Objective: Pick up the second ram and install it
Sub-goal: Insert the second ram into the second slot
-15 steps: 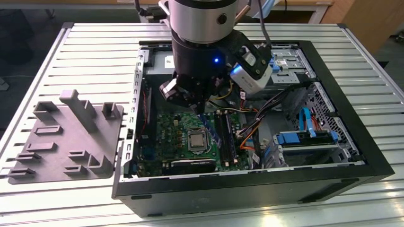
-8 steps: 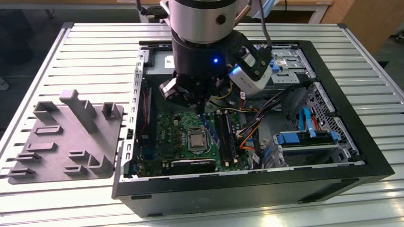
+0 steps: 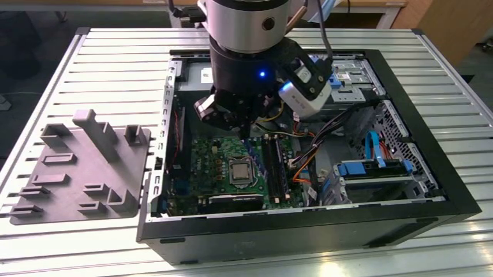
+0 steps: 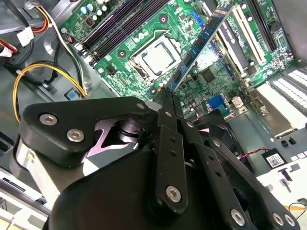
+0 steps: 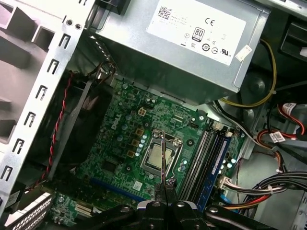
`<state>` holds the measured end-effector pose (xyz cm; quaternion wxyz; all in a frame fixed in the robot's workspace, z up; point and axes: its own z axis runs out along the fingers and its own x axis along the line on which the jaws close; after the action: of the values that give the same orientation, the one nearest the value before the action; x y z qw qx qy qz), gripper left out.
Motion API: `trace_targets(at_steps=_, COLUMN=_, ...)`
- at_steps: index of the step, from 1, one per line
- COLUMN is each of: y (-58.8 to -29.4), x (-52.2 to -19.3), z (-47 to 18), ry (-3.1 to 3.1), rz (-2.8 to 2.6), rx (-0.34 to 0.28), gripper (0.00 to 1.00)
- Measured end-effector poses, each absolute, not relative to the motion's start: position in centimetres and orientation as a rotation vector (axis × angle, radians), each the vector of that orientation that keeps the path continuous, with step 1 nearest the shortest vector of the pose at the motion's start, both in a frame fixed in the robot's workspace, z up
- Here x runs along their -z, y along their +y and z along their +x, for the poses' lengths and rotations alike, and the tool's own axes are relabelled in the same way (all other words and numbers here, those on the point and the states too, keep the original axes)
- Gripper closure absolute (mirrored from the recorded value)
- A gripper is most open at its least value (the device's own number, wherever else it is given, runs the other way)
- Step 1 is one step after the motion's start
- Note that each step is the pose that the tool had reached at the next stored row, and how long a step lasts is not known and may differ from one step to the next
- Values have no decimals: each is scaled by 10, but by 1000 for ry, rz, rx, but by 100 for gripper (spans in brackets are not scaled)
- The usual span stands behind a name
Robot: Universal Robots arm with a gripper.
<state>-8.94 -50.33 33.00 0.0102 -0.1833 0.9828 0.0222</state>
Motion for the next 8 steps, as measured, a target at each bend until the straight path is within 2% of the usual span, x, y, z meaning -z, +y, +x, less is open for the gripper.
trace_targets(at_steps=8, y=-503, x=-330, z=-89, ry=3075, rz=-525, rx=-69, gripper=89)
